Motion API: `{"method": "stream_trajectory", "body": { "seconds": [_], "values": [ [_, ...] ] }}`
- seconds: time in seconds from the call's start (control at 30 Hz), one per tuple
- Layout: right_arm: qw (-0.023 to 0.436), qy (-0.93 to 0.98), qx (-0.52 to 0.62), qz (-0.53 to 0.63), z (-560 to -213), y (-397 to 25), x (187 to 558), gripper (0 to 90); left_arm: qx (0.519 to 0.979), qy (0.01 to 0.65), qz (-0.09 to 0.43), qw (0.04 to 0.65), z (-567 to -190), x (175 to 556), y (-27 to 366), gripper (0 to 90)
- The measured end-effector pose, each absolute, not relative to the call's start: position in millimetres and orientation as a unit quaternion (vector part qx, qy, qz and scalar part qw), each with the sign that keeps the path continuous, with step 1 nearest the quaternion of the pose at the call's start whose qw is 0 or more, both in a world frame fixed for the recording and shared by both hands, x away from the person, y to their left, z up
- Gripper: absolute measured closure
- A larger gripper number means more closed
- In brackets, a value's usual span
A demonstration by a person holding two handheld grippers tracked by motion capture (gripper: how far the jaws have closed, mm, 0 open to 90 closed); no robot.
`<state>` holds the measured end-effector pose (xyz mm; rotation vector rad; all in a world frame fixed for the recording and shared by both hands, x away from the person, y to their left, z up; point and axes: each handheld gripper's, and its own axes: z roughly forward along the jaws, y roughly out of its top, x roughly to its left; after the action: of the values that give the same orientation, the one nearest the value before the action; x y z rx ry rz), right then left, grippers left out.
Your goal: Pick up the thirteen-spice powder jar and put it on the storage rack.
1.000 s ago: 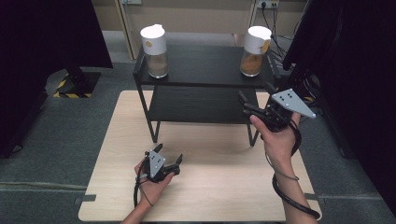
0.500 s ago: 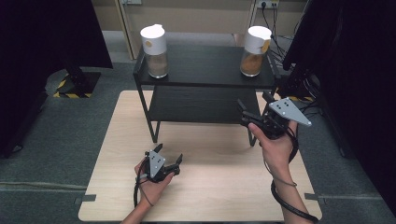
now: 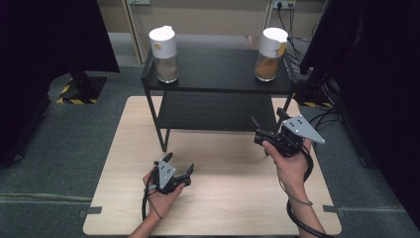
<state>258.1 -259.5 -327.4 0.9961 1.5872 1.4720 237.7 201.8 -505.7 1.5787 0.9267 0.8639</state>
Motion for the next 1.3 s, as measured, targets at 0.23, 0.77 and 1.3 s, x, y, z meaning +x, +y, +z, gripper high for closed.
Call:
{"method": "stream_trajectory", "body": {
  "seconds": [0.23,0.77,1.3],
  "values": [
    [0.364,0.623,0.393,0.569,-337,-260,257,10.0,0.661,0.388,0.361,0.531,-506,238,202,12.7],
    [0.354,0.631,0.402,0.561,-359,-261,254,10.0,0.661,0.388,0.362,0.531,-506,238,202,12.7],
    [0.341,0.638,0.415,0.552,-382,-267,249,10.0,0.661,0.387,0.362,0.531,-506,238,202,12.7]
  ]
}}
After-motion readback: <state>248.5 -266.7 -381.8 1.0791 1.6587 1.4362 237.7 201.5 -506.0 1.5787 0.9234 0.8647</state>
